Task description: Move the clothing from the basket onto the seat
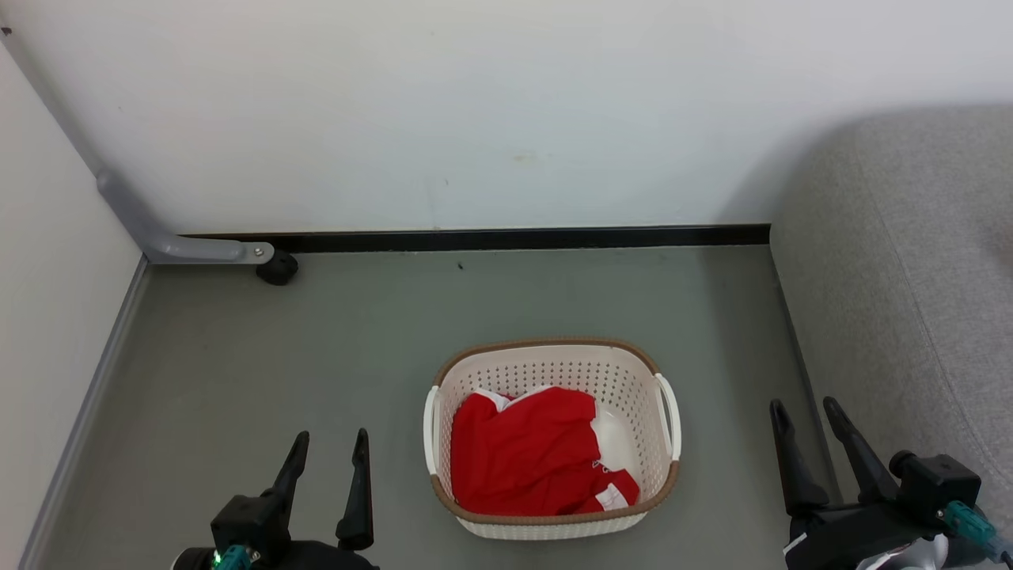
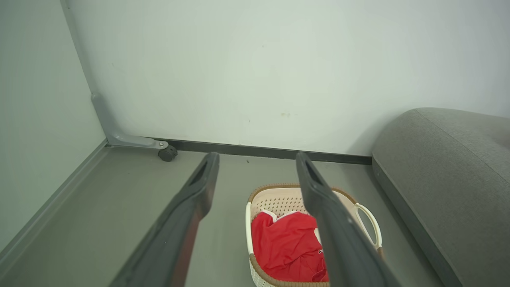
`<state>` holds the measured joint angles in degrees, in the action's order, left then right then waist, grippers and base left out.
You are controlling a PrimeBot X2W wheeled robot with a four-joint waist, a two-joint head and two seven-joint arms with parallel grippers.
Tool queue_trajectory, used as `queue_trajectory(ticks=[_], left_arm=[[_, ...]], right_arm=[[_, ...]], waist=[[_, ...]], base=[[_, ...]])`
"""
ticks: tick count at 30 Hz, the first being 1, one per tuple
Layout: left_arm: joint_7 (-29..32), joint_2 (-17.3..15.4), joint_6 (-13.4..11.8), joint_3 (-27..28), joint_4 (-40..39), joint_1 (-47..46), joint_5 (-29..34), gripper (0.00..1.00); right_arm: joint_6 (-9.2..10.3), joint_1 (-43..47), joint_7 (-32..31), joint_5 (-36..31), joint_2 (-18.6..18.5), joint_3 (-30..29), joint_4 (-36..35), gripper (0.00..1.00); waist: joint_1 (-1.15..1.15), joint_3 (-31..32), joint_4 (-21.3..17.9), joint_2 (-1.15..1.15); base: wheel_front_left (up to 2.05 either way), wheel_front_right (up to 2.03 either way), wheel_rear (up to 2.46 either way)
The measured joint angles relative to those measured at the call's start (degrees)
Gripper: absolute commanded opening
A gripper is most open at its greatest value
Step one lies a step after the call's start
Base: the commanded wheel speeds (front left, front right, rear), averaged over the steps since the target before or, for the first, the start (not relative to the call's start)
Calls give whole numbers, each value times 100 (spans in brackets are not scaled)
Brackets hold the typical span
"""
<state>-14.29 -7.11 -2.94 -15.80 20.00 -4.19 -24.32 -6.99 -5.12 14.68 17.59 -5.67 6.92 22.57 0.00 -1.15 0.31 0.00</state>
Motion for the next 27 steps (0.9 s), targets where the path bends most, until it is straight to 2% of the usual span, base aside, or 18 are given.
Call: queue_trajectory(ticks=[9,27], left_arm=[[0,-24,42,-47,-160,-87,163,100],[67,-156,53,-379,-469,-1016,680,100]], right_arm=[[-2,-46,0,-52,109,53,-140,100],[-5,-763,1,-127,213,180,-370,100]], waist=[[0,-384,-178,0],[1,-1545,-594,0]], base=[[0,0,0],[0,0,0]])
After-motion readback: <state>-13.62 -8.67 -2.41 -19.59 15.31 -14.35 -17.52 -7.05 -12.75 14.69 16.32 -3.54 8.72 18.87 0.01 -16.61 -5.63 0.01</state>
